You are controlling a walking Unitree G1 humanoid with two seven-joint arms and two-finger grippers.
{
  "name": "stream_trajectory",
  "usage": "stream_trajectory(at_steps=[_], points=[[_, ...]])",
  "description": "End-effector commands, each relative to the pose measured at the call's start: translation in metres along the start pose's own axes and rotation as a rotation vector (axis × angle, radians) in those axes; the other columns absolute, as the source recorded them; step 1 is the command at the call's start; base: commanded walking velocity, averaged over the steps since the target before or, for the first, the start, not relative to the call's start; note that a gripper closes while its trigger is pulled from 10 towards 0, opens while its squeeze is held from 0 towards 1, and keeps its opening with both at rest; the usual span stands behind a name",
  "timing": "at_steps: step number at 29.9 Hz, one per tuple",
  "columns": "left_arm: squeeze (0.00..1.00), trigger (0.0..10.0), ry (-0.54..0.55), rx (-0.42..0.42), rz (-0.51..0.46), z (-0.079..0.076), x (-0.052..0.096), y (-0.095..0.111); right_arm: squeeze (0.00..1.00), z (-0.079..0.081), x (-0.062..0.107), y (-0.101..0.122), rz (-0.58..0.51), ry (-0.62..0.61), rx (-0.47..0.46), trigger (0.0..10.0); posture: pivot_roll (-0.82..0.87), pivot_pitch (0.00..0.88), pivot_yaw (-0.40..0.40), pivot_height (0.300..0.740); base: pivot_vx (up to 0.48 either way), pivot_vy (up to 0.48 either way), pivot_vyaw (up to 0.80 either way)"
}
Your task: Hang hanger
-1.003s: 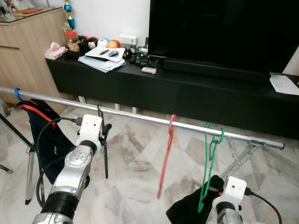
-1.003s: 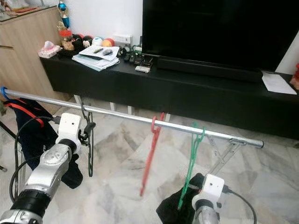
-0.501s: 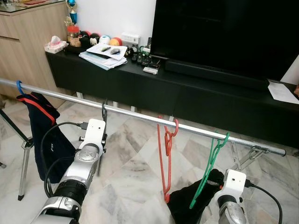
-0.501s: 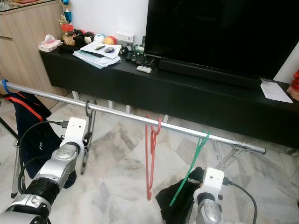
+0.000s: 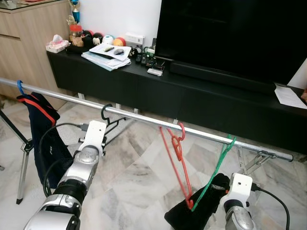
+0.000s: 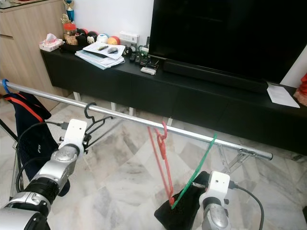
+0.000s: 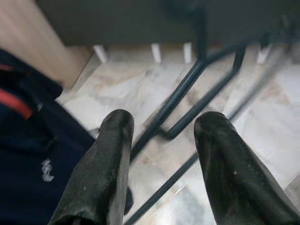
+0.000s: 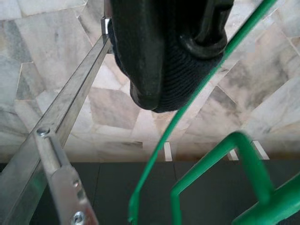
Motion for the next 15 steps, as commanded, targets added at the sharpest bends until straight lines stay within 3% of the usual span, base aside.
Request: stream_trajectory(at_steps=[1,6,13,14,15], points=[[0.0,10.0,-0.043,0.017,-0.034,-0.009,-0.001,0.009,0.0,-0.005,-0.005,0.01,-0.018,-0.005,0.009,10.0,0.06,0.0,-0.163,0.74,0.0,0.0,0.0],[0.0,10.0,-0.088,-0.005,-0.067,-0.017,-0.003,0.017,0.0,-0.005,-0.006,0.011,-0.018,0.0,0.012,10.0,0.05,0.0,-0.169,0.74,0.0,0.0,0.0],[0.0,10.0,-0.131,-0.027,-0.042,-0.024,-0.004,0.016,0.0,-0.005,-0.007,0.012,-0.018,0.003,0.015,10.0,0.05,0.0,-0.168,0.74,0.0,0.0,0.0],[0.0,9.2,-0.134,-0.028,-0.035,-0.025,-0.004,0.015,0.0,-0.005,-0.007,0.012,-0.018,0.003,0.015,10.0,0.05,0.0,-0.168,0.74,0.0,0.0,0.0],[0.0,9.2,-0.134,-0.028,-0.035,-0.025,-0.004,0.015,0.0,-0.005,-0.007,0.012,-0.018,0.003,0.015,10.0,0.05,0.0,-0.168,0.74,0.0,0.0,0.0]])
Point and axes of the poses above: a point about 5 cm out from each wrist's last joint towards the gripper, its own x axis pointing back from the gripper into the wrist, its own y axis along the axis of the wrist's last joint, z = x × y, the point moved 5 cm from there along -x, pointing out of the wrist towards the gripper, and after that the axes turned 3 degrees about x, right-handed, at the moved point
